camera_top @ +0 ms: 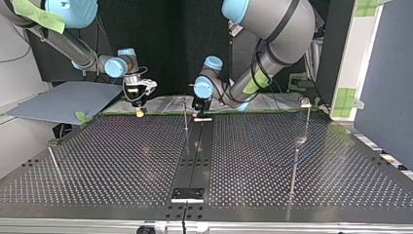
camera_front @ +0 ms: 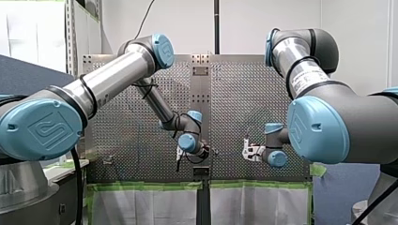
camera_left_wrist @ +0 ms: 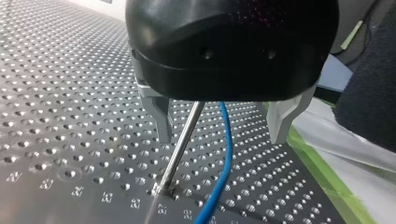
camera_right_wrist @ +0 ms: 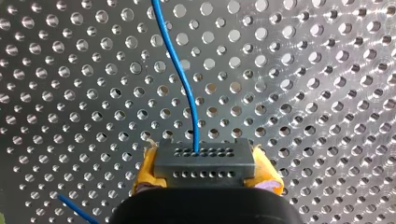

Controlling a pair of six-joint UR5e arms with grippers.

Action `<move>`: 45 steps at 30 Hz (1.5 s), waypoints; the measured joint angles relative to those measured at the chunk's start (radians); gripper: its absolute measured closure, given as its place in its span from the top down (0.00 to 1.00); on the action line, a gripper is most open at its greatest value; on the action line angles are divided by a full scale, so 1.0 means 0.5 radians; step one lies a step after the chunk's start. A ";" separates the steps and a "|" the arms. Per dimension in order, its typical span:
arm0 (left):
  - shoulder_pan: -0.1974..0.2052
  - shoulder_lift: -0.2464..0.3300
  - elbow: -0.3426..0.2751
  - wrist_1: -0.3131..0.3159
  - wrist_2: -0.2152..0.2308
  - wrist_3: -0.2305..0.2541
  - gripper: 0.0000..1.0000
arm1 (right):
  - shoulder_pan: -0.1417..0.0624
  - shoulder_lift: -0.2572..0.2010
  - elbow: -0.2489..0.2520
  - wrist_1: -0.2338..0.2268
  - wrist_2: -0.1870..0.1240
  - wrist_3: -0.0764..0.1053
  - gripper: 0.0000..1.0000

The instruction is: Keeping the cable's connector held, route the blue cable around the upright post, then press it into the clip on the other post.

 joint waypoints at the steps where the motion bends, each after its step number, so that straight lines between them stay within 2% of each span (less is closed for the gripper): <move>1: -0.002 0.001 0.000 -0.009 0.001 0.011 1.00 | 0.000 0.000 0.000 0.000 0.000 0.000 0.00; 10: -0.006 0.003 -0.005 -0.071 -0.019 0.046 1.00 | -0.001 -0.001 0.000 0.011 0.000 -0.005 0.00; 15: -0.006 0.042 -0.060 -0.116 -0.036 0.051 1.00 | -0.001 -0.001 0.000 0.012 -0.001 -0.005 0.00; 25: -0.006 0.217 -0.263 0.023 -0.036 0.057 1.00 | -0.001 0.000 0.000 0.016 0.001 -0.005 0.00; 32: -0.006 0.235 -0.397 0.047 -0.038 0.062 1.00 | -0.001 -0.001 0.000 0.018 0.002 -0.003 0.00; 39: -0.006 0.235 -0.426 0.061 -0.029 0.048 1.00 | -0.001 0.000 0.000 0.018 0.002 0.002 0.00; 45: -0.006 0.236 -0.427 0.163 0.066 -0.021 1.00 | -0.001 0.000 0.000 0.018 0.002 0.003 0.00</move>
